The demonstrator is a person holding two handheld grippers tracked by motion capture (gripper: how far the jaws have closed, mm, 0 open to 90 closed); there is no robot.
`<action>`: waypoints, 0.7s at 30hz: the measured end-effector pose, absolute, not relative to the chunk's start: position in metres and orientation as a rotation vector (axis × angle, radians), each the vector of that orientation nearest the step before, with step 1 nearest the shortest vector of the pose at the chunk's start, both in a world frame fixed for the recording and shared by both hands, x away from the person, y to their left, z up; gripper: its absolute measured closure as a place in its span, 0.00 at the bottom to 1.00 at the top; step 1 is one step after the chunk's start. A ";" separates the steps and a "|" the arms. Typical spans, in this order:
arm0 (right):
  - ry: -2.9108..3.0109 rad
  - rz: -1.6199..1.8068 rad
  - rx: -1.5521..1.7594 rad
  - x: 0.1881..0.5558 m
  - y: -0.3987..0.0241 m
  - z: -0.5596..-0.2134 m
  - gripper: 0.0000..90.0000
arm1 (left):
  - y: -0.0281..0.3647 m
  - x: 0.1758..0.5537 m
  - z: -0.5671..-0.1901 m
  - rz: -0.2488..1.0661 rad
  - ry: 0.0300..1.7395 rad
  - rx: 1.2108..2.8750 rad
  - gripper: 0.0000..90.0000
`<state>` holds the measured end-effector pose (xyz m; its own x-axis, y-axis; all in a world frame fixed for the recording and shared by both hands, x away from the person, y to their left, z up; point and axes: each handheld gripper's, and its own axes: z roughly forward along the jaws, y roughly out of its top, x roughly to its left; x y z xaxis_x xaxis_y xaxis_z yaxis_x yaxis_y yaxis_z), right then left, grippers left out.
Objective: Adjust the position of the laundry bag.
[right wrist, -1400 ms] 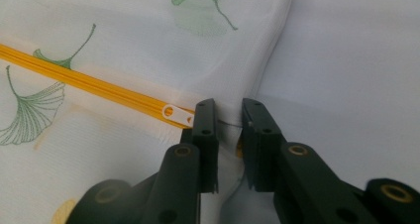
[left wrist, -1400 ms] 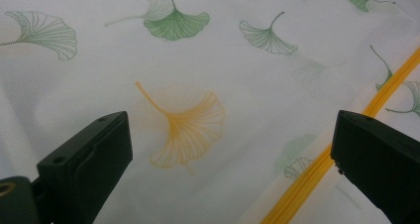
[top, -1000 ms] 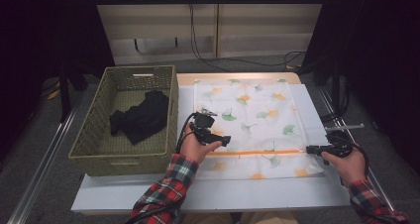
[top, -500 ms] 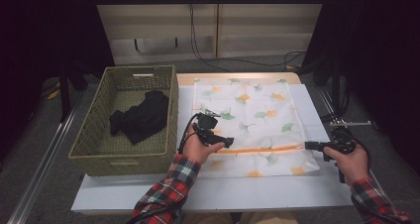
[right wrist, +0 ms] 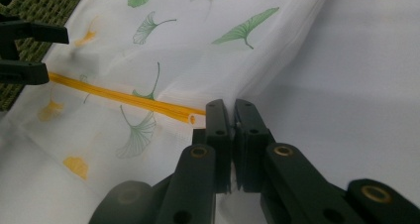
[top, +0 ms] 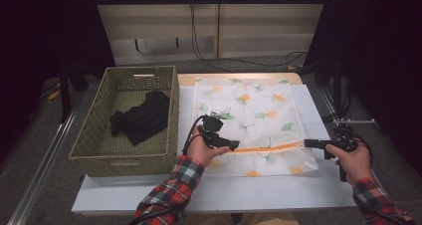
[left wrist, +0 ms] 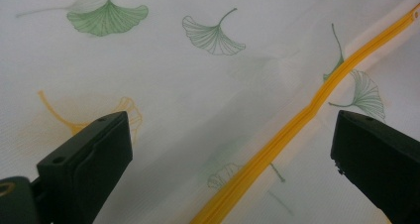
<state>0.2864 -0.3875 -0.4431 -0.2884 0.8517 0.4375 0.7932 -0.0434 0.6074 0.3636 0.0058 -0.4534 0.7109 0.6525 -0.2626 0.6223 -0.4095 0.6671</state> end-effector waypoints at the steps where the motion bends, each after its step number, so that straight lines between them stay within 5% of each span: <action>1: 2.124 1.262 1.829 0.287 -0.387 -0.443 0.96 | 0.006 0.364 -0.453 0.049 0.966 2.134 0.02; 21: 2.146 1.326 1.798 0.294 -0.379 -0.435 0.96 | -0.027 0.363 -0.451 -0.089 0.855 2.144 0.08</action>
